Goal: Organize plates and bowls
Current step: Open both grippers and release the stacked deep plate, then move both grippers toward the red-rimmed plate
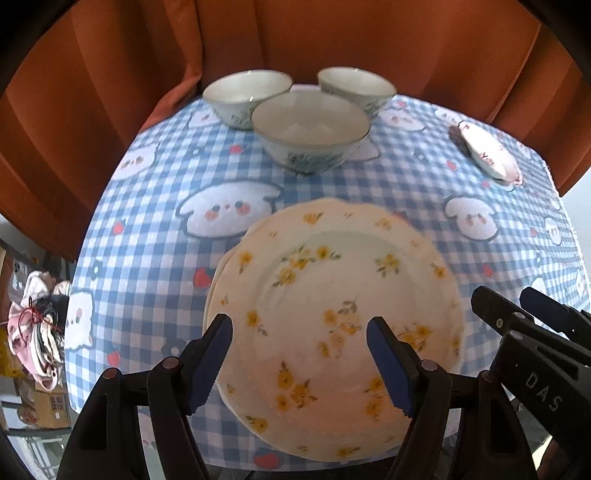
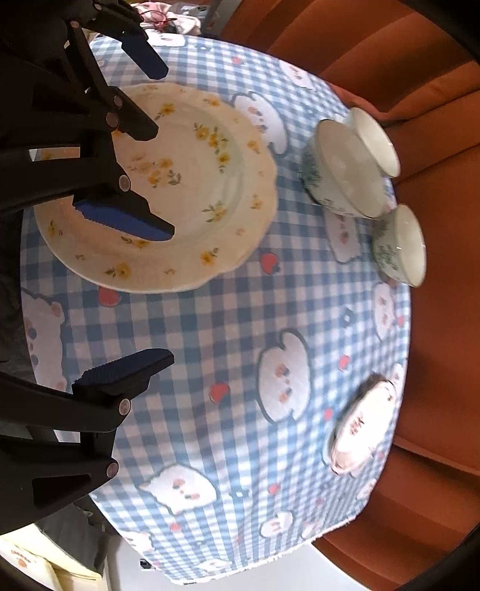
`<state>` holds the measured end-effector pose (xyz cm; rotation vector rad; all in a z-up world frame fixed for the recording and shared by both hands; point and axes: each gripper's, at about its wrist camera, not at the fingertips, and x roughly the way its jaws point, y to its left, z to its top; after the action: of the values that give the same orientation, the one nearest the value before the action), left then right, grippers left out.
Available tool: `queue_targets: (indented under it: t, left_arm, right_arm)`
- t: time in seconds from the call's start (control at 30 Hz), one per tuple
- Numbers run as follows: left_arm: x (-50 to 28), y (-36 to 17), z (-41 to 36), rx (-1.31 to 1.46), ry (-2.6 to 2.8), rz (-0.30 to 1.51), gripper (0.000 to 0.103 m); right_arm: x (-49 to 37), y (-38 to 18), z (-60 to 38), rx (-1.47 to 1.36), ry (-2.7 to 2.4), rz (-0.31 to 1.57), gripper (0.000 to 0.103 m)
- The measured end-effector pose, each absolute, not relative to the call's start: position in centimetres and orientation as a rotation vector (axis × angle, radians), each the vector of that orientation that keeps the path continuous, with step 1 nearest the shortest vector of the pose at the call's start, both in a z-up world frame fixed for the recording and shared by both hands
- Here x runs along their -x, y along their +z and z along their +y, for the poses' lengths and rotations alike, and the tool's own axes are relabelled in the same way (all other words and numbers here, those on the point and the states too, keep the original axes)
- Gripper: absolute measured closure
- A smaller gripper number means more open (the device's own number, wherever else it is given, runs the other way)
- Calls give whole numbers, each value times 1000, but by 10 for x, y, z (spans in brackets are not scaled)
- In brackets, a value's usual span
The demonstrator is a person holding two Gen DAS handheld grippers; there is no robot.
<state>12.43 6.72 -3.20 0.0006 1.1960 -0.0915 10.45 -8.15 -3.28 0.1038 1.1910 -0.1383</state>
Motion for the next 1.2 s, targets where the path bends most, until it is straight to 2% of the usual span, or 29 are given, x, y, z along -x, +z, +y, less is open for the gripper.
queue_targets:
  t: [0.43, 0.8, 1.2]
  left_arm:
    - [-134, -6, 12, 38, -68, 1098, 26]
    - [-151, 11, -74, 82, 19, 1057, 26]
    - [-201, 11, -171, 76, 108, 1038, 29]
  right_arm:
    - [-108, -8, -137, -104, -111, 1068, 38]
    - [-129, 10, -226, -71, -40, 1021, 38]
    - [-172, 0, -320, -74, 23, 1029, 38]
